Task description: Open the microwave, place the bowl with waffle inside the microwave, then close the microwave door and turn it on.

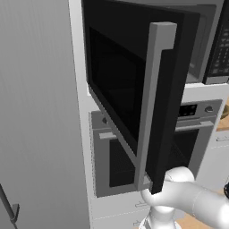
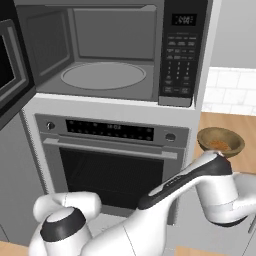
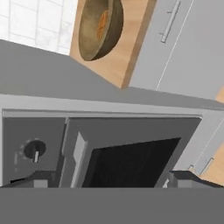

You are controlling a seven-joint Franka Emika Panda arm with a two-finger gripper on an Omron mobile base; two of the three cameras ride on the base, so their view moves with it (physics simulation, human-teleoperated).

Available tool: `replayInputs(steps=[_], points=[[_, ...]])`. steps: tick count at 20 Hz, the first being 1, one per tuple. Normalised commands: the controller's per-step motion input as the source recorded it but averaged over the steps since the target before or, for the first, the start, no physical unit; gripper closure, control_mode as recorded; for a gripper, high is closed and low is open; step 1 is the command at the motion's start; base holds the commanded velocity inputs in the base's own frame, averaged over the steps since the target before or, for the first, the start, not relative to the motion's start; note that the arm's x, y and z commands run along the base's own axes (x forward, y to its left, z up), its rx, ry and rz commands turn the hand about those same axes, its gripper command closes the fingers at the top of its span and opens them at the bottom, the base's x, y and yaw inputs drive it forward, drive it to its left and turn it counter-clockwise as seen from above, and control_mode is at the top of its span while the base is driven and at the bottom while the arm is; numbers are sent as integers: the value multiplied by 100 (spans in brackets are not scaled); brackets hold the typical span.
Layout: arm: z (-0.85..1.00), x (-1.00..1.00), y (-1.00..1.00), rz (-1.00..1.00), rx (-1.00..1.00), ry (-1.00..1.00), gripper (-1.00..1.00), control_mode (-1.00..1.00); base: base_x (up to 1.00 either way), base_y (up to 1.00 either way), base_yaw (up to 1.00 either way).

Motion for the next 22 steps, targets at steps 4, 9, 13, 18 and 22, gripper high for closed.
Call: replayInputs(steps=[4, 9, 13, 18, 22], points=[[0, 42, -31, -4, 0, 0, -100, -100, 0, 0, 0], [-8, 29, -19, -4, -1, -5, -100, -100, 0, 0, 0], [-2, 49, -1, -1, -10, -9, -100, -100, 0, 0, 0], [-5, 52, -4, 0, -9, -8, -100, -100, 0, 0, 0], [-1, 30, -18, -2, -2, 0, -100, -100, 0, 0, 0]])
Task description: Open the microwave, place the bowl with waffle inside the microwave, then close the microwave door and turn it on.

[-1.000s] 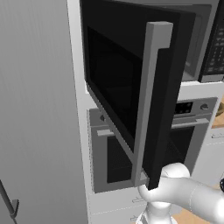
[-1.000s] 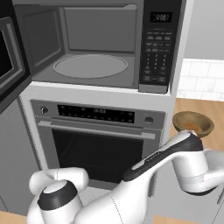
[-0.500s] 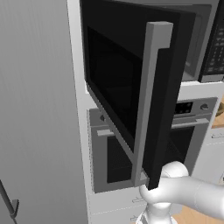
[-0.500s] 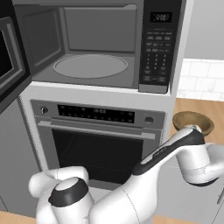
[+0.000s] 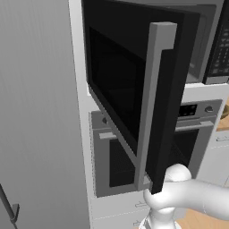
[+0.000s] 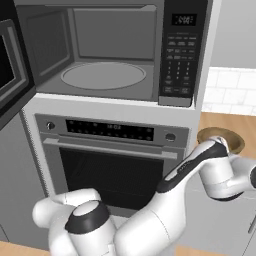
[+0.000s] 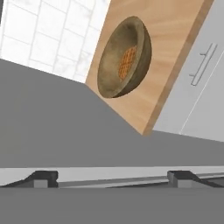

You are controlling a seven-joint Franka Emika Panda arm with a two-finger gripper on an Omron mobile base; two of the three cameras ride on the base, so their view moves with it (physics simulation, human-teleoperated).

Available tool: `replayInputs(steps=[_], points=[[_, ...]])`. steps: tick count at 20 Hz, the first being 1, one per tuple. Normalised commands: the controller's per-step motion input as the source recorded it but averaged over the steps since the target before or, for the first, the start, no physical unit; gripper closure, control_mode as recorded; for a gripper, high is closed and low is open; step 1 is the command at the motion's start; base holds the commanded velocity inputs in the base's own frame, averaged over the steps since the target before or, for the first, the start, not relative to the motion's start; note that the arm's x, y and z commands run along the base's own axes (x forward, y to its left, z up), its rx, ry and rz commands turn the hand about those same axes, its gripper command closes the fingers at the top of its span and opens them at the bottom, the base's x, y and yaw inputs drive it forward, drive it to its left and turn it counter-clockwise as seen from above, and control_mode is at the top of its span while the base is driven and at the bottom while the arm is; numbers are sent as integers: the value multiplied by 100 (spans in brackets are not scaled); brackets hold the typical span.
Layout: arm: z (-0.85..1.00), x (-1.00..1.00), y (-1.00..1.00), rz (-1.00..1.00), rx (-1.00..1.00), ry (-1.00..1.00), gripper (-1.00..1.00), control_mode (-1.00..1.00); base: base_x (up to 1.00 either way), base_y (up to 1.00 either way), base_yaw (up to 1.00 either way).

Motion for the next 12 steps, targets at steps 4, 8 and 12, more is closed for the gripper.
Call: replayInputs(steps=[4, 8, 12], points=[[0, 25, -20, -2, 0, 0, -100, -100, 0, 0, 0], [-11, 37, -23, -1, 0, 4, -100, -100, 0, 0, 0], [-31, 35, -28, 0, 0, 10, -100, -100, 0, 0, 0]])
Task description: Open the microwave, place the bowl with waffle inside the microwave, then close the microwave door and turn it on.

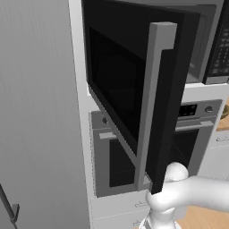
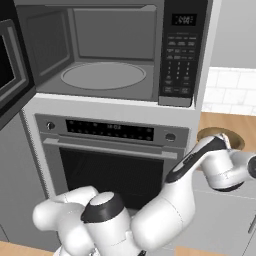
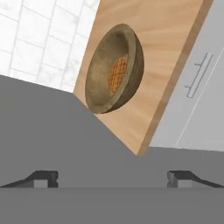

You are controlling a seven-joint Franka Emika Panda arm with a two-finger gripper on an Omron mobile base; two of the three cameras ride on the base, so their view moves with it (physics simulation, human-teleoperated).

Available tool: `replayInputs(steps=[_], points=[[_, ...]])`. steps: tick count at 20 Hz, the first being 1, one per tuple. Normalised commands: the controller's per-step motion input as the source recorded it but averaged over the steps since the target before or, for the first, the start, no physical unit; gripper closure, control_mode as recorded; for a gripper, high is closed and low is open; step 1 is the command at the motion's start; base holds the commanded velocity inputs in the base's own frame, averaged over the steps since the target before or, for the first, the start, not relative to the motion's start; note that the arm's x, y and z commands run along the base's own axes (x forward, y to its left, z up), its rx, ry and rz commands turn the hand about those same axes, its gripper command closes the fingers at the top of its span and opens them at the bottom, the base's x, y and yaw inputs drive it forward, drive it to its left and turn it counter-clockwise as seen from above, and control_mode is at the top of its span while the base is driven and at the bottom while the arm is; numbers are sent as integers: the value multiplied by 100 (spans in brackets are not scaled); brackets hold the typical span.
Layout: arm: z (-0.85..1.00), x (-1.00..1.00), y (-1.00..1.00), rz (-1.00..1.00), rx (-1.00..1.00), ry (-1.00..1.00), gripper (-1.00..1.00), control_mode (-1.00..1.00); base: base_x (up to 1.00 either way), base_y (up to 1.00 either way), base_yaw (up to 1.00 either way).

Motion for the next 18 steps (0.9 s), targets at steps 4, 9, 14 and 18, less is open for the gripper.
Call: replayInputs(steps=[4, 9, 14, 18], points=[[-27, 26, -43, 0, 4, 5, -100, -100, 0, 0, 0], [-19, 30, -43, 0, 10, 4, -100, -100, 0, 0, 0], [-14, 45, -18, 1, 6, 6, -100, -100, 0, 0, 0], [-14, 41, -20, 2, 5, 5, -100, -100, 0, 0, 0]])
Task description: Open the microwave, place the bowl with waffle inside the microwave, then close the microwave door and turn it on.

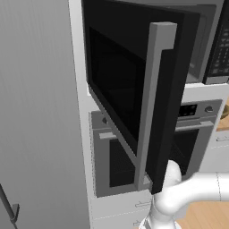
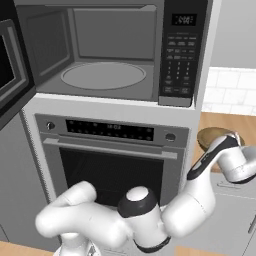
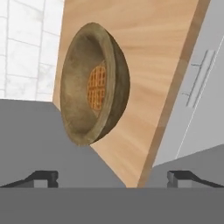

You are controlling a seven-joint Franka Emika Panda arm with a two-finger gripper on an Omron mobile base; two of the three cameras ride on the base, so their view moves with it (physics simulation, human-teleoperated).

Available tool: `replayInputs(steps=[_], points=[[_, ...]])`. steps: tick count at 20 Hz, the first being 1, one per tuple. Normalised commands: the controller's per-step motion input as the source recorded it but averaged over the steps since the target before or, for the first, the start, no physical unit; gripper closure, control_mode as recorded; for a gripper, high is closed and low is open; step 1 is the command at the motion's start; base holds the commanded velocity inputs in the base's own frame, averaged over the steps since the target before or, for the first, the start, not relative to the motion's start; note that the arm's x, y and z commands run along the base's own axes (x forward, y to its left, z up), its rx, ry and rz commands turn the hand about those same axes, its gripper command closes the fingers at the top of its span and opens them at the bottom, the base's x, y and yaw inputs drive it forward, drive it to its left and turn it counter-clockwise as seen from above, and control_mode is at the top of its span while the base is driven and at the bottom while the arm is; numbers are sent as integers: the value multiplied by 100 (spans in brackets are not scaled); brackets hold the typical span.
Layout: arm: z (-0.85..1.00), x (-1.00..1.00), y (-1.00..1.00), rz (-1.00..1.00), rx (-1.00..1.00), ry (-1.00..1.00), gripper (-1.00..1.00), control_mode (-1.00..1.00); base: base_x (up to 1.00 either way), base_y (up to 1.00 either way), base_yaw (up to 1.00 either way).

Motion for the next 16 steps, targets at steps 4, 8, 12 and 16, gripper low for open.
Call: replayInputs(steps=[4, 8, 12, 16], points=[[-18, 41, -17, 1, 5, 3, -100, -100, 0, 0, 0], [-25, 41, -12, 1, 3, 3, -100, -100, 0, 0, 0], [-25, 40, -10, 0, 2, 1, -100, -100, 0, 0, 0], [-22, 38, -6, 0, 2, 3, -100, -100, 0, 0, 0]])
